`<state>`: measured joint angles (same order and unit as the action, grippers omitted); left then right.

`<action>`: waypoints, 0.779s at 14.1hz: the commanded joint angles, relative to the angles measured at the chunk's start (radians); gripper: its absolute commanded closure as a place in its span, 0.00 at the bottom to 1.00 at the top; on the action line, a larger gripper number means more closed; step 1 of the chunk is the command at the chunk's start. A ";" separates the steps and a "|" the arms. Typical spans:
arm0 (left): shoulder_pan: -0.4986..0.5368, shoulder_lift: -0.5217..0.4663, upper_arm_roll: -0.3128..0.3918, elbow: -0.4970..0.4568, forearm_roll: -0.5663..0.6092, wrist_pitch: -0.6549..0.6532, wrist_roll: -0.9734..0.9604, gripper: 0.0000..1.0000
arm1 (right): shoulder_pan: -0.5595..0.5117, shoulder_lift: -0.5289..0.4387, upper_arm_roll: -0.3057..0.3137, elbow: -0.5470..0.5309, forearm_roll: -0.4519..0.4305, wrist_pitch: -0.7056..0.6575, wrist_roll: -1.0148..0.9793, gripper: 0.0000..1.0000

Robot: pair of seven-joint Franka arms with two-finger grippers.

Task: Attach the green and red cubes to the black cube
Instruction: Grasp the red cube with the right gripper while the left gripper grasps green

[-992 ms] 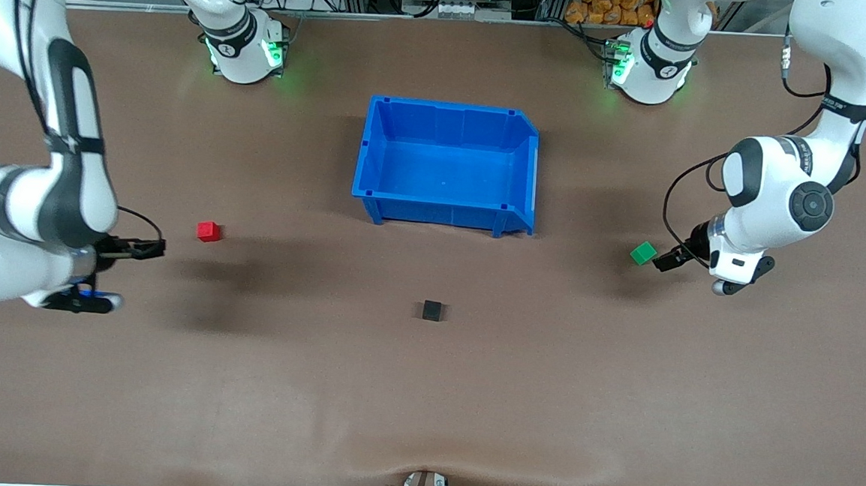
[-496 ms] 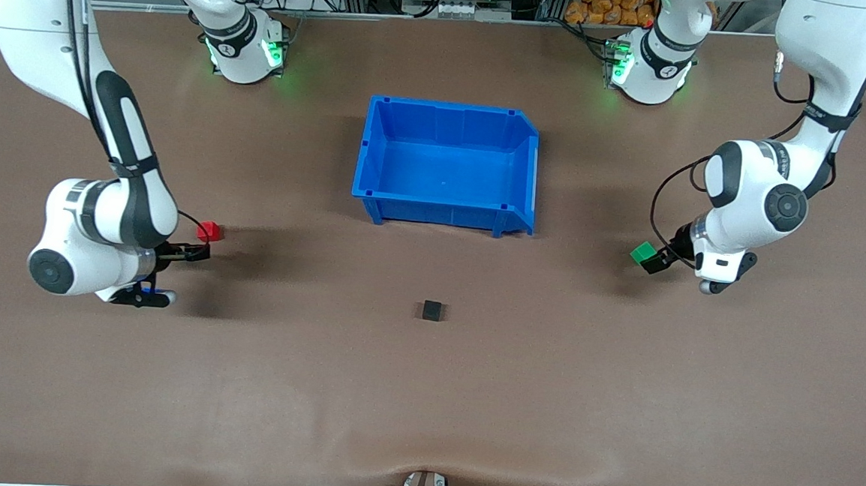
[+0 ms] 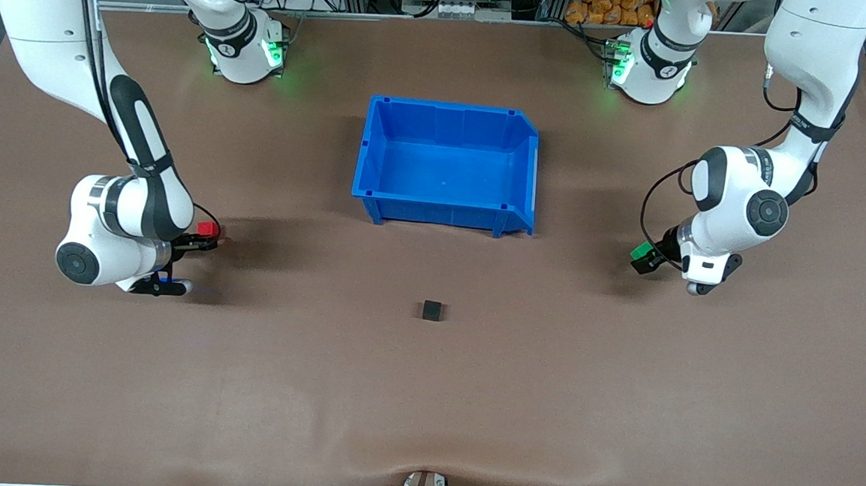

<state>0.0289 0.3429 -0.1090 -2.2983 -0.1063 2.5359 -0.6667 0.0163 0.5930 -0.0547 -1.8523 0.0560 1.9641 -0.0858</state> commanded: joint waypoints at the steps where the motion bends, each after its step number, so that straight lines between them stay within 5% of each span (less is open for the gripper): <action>1: 0.005 -0.005 -0.003 -0.010 -0.021 0.014 -0.008 0.41 | -0.010 -0.039 0.006 -0.044 0.001 0.007 -0.019 0.72; 2: 0.006 -0.004 -0.005 -0.009 -0.021 0.014 -0.010 0.50 | -0.010 -0.039 0.006 -0.044 0.002 0.006 -0.017 0.75; 4: 0.006 0.002 -0.005 -0.007 -0.021 0.015 -0.025 0.71 | -0.009 -0.044 0.006 -0.033 0.013 -0.010 -0.005 1.00; 6: 0.005 0.005 -0.003 -0.003 -0.021 0.015 -0.036 1.00 | -0.019 -0.044 0.007 0.045 0.071 -0.087 0.078 1.00; 8: 0.002 0.002 -0.006 0.013 -0.024 0.015 -0.117 1.00 | -0.019 -0.035 0.006 0.181 0.140 -0.212 0.232 1.00; 11: -0.053 0.024 -0.041 0.089 -0.023 0.012 -0.394 1.00 | -0.019 -0.026 0.007 0.290 0.204 -0.218 0.449 1.00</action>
<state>0.0187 0.3449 -0.1316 -2.2654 -0.1138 2.5480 -0.8977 0.0102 0.5612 -0.0582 -1.6260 0.2017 1.7724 0.2456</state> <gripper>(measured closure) 0.608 0.604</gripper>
